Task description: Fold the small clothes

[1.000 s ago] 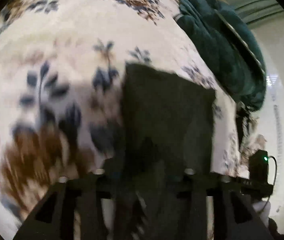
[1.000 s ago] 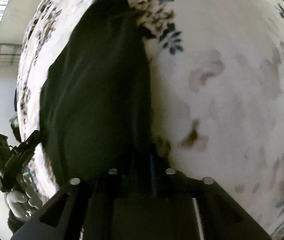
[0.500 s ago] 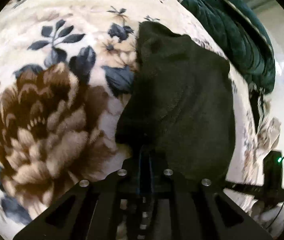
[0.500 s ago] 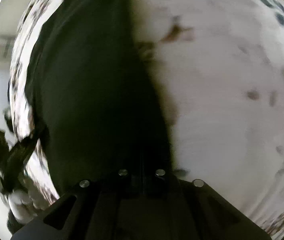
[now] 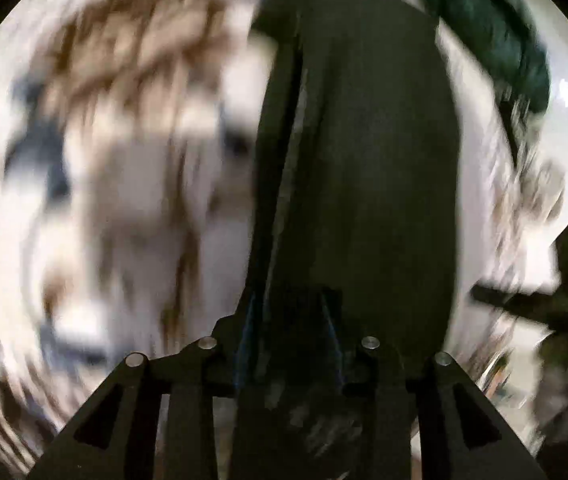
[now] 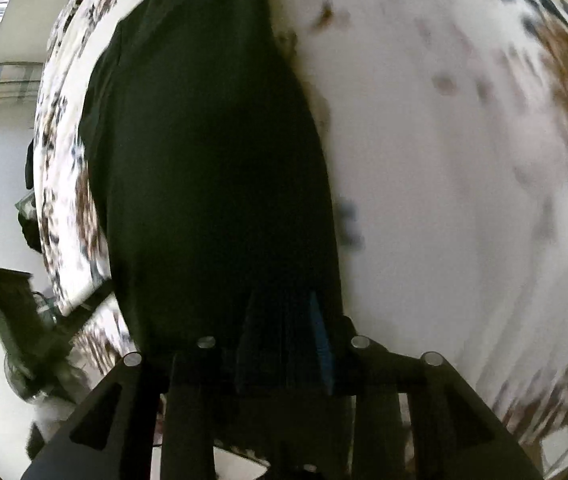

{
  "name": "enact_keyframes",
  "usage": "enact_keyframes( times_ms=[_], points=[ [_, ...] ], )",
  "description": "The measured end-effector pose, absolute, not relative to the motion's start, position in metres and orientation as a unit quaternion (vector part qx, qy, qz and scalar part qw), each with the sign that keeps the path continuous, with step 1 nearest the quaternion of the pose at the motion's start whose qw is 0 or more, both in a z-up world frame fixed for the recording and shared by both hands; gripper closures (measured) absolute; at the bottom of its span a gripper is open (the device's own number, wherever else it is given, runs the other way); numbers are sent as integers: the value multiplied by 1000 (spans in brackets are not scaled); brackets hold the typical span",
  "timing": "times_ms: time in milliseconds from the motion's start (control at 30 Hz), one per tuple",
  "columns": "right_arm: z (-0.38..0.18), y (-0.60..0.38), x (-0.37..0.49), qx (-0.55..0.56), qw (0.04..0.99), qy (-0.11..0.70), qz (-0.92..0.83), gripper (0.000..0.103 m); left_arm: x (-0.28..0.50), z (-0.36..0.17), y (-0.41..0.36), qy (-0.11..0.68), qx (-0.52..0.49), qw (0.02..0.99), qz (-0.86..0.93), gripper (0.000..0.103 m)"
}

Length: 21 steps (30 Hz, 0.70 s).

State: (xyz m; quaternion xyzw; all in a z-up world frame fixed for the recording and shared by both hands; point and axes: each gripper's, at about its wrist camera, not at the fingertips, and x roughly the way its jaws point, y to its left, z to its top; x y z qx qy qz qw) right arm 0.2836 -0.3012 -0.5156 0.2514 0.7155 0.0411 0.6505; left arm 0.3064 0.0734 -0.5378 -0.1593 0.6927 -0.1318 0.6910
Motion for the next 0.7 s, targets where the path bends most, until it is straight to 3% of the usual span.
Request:
enact_keyframes(
  times_ms=[300, 500, 633, 700],
  points=[
    [-532, -264, 180, 272, 614, 740, 49, 72, 226, -535, 115, 710, -161, 678, -95, 72],
    [-549, -215, 148, 251, 614, 744, 77, 72, 200, -516, 135, 678, -235, 691, -85, 73],
    [-549, -226, 127, 262, 631, 728, 52, 72, 196, -512, 114, 659, -271, 696, -95, 66],
    [-548, -236, 118, 256, 642, 722, 31, 65, 199, -517, 92, 660, -266, 695, -102, 66]
  ],
)
